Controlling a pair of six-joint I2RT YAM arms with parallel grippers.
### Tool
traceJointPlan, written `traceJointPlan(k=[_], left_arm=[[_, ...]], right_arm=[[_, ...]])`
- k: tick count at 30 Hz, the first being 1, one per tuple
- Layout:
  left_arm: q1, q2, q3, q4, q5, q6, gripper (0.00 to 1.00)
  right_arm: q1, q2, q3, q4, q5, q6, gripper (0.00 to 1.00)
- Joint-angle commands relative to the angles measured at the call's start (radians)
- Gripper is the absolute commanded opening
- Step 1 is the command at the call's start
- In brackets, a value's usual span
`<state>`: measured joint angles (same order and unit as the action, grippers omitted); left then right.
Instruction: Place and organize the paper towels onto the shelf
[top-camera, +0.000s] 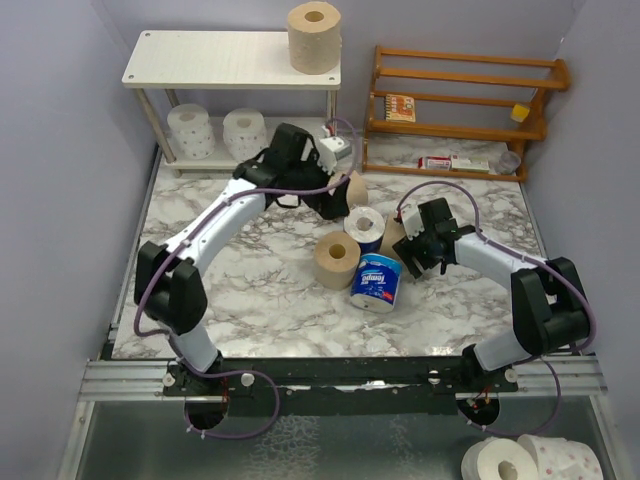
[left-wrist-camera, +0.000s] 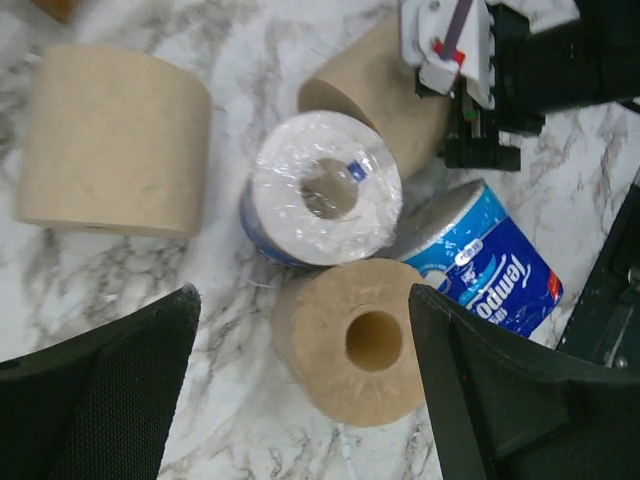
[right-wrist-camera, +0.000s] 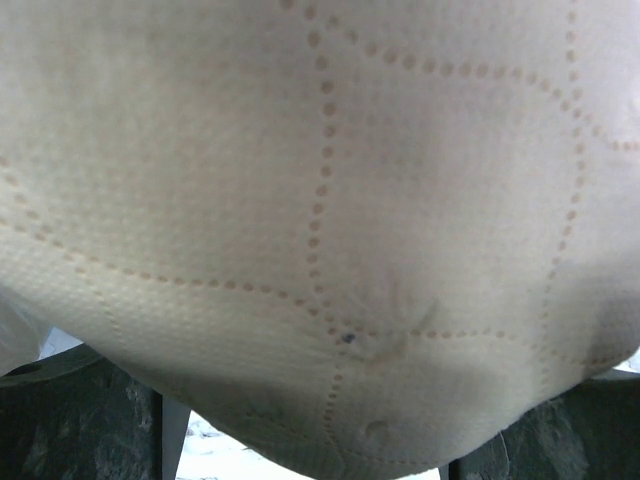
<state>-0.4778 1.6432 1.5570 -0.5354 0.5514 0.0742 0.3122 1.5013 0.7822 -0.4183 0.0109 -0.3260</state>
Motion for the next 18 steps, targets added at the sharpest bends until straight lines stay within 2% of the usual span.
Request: traceJointPlan(k=[1,3,6,9,12,18], left_arm=[[-0.083,0.125,0.026,-0.061,-0.024,-0.019,0.86],[-0.085,0.165,0.026,-0.05,-0.009,-0.054,0.87],[-0.085,0.192,0.013,-0.018,0.036,-0.097,0.94],[-0.086,0.219,0.013,0.013,0.077,-0.146,0.95],[-0.087,0.254,0.037,0.014,0.059,-0.175,0.99],[-0.115,0.316,0.116,0.013,0.055,-0.216,0.99]], right_arm=[[-0.002,0.088,-0.041,-0.045,0.032,-0.015,0.77],[-0.002,0.099,-0.041,-0.048,0.032,-0.017,0.77],[-0.002,0.107,-0.042,-0.051,0.027,-0.021,0.76],[-0.002,0.108,-0.043,-0.052,0.027,-0.022,0.76],[-0.002,0.106,-0.044,-0.052,0.024,-0.023,0.76],[-0.001,0.138,-0.04,-0.054,0.02,-0.026,0.76]])
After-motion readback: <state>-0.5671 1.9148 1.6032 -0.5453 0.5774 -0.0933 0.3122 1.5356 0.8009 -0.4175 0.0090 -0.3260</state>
